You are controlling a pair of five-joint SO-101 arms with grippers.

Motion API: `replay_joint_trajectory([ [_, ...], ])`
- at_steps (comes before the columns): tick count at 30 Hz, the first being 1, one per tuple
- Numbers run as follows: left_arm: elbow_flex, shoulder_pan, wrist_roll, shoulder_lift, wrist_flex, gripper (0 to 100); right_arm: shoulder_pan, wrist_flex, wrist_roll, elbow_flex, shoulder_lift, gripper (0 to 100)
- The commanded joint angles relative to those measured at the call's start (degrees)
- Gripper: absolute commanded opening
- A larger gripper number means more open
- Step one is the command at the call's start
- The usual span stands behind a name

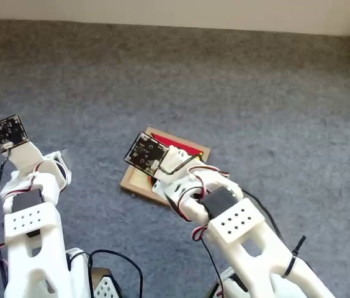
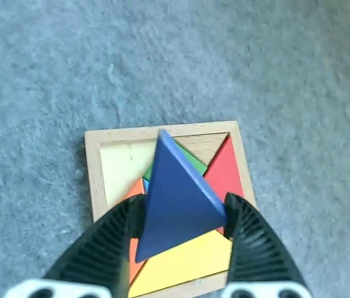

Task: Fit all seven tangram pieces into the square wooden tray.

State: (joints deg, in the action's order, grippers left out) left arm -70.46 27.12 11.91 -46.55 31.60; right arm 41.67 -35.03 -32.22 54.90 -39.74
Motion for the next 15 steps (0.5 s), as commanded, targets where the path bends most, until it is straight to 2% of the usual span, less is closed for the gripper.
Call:
replay_joint_trajectory([
  [1,0.2,0.7,-0.4,-1.0,-0.9,23,0.0,3.7,-0.6,-3.5,5.3,7.7],
  [9,0.2,0.7,-0.4,-1.0,-0.8,23,0.0,6.1,-0.5,-4.1,14.0,8.9],
  [15,0.2,0.5,-0.4,-1.0,-0.9,23,0.0,6.1,-0.4,-4.1,16.7,20.7],
])
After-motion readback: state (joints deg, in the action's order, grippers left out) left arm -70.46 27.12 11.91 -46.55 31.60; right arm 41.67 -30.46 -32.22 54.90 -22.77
